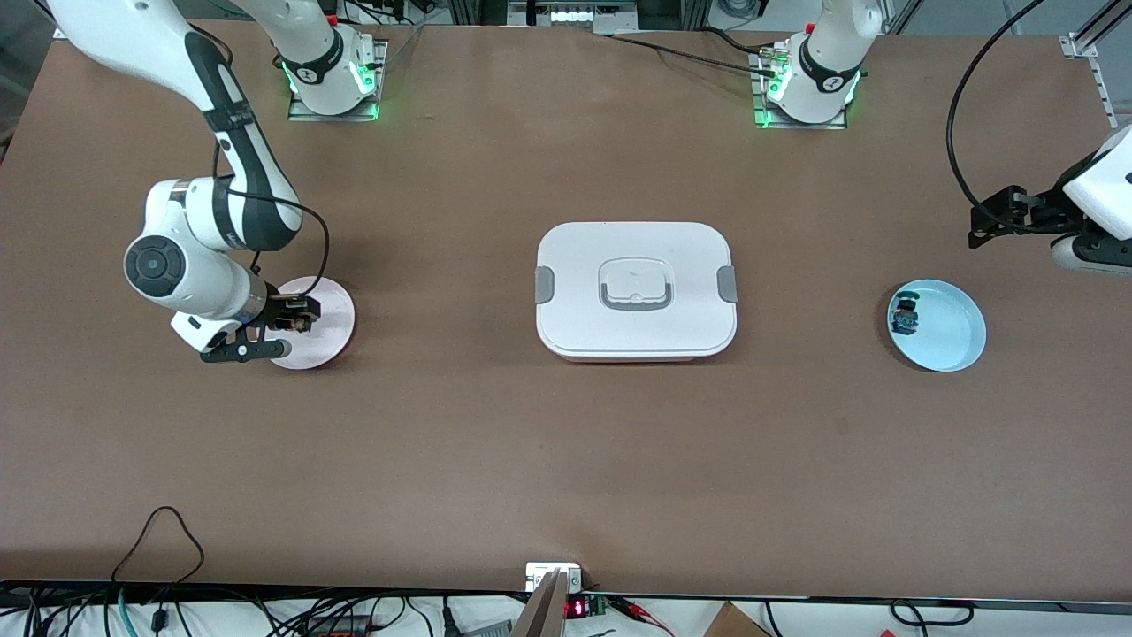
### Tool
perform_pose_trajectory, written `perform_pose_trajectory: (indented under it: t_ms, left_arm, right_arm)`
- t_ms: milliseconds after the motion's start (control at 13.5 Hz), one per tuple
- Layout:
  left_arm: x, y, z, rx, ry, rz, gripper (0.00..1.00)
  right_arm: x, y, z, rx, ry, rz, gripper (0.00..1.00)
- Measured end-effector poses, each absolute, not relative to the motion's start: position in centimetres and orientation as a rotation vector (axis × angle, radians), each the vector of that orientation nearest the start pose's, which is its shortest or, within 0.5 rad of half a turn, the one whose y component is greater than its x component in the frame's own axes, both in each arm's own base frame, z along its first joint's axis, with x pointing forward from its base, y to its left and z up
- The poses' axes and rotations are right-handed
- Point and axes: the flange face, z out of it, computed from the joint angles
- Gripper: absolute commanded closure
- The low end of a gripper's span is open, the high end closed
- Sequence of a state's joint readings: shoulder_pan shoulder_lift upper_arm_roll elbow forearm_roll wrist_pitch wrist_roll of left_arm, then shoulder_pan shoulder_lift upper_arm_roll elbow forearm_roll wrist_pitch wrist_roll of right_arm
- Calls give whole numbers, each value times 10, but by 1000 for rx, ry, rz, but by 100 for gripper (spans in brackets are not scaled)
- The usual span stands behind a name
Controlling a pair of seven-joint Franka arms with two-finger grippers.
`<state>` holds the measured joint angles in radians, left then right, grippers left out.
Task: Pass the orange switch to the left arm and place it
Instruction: 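Lift the orange switch with the right gripper while the left gripper rises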
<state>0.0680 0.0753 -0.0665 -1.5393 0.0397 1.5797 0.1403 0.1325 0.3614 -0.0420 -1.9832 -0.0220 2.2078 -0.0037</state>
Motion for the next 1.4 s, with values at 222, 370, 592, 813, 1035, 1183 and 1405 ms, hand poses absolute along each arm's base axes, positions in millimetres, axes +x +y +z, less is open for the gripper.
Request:
perform_pose_trajectory:
  t_ms: [222, 370, 592, 813, 1035, 1183, 1405]
  left_arm:
    - [578, 6, 599, -3101, 217, 52, 0]
    - [581, 3, 591, -3102, 229, 76, 0]
    - [592, -9, 578, -3102, 264, 101, 0]
    - [591, -7, 580, -3102, 259, 127, 0]
    - [585, -4, 572, -3121, 298, 246, 0]
    - [580, -9, 571, -3234, 299, 303, 0]
    - [575, 13, 567, -3449, 204, 391, 0]
  right_arm:
    - [608, 65, 328, -3123, -232, 164, 100]
    - [621, 74, 368, -3059, -284, 98, 100]
    - [637, 84, 414, -2945, -369, 2, 100]
    - [644, 94, 441, -2852, -459, -55, 100]
    - [645, 112, 464, -2766, -529, -124, 100]
    - [645, 128, 479, -2711, -647, -182, 100]
    - [638, 153, 503, -2575, -804, -272, 100]
